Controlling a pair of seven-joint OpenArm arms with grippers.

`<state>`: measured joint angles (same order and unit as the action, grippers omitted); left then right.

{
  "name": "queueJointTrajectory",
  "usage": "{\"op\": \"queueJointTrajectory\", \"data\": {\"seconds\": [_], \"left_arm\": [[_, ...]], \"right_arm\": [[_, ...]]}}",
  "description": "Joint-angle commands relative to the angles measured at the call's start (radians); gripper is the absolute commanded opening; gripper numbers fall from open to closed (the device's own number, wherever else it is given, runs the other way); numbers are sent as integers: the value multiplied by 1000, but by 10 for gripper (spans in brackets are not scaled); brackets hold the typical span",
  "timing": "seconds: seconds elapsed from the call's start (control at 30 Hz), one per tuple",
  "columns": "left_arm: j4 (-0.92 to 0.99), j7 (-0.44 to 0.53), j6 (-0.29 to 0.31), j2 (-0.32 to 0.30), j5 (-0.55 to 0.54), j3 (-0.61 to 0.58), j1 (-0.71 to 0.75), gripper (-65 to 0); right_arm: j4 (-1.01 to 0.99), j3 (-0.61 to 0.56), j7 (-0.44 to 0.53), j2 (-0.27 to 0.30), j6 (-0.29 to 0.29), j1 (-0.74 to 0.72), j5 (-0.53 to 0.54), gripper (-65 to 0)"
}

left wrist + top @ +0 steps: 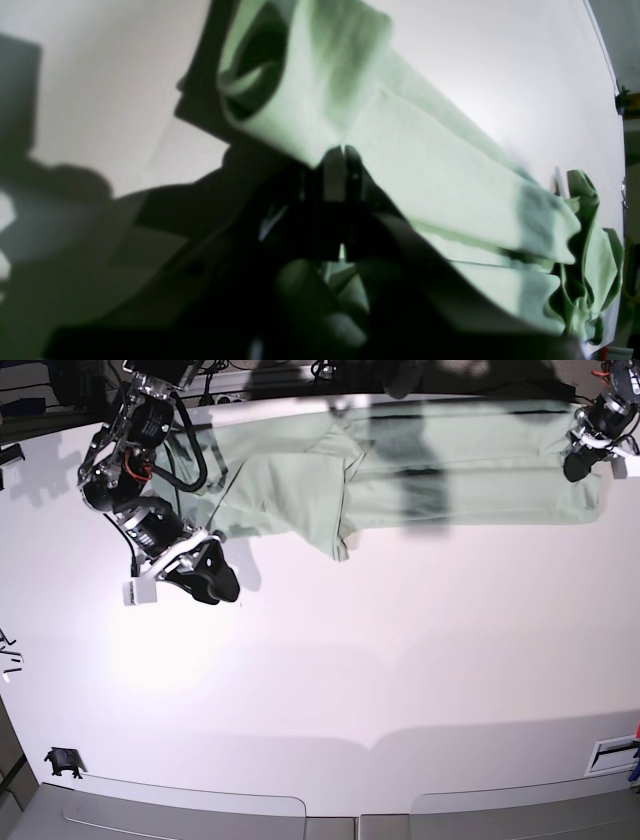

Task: Fold the T-shirt properly
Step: 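Open the right gripper and lift it off the folded shirt, then grasp the green shirt's hem end with the left gripper, fold toward collar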

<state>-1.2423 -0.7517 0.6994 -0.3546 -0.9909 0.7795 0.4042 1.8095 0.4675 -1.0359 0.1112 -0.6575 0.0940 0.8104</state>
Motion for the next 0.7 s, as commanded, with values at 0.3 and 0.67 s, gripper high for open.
{"op": "queueJointTrajectory", "data": {"seconds": [0.3, 0.67], "left_arm": [[-99, -35, -1, -10, -136, 5, 11, -650], [-385, -333, -1, 184, -440, -50, 24, -650]], "right_arm": [[16, 4, 55, 8, 67, -13, -175, -440], [11, 4, 91, 53, 128, -13, -343, -440]]}}
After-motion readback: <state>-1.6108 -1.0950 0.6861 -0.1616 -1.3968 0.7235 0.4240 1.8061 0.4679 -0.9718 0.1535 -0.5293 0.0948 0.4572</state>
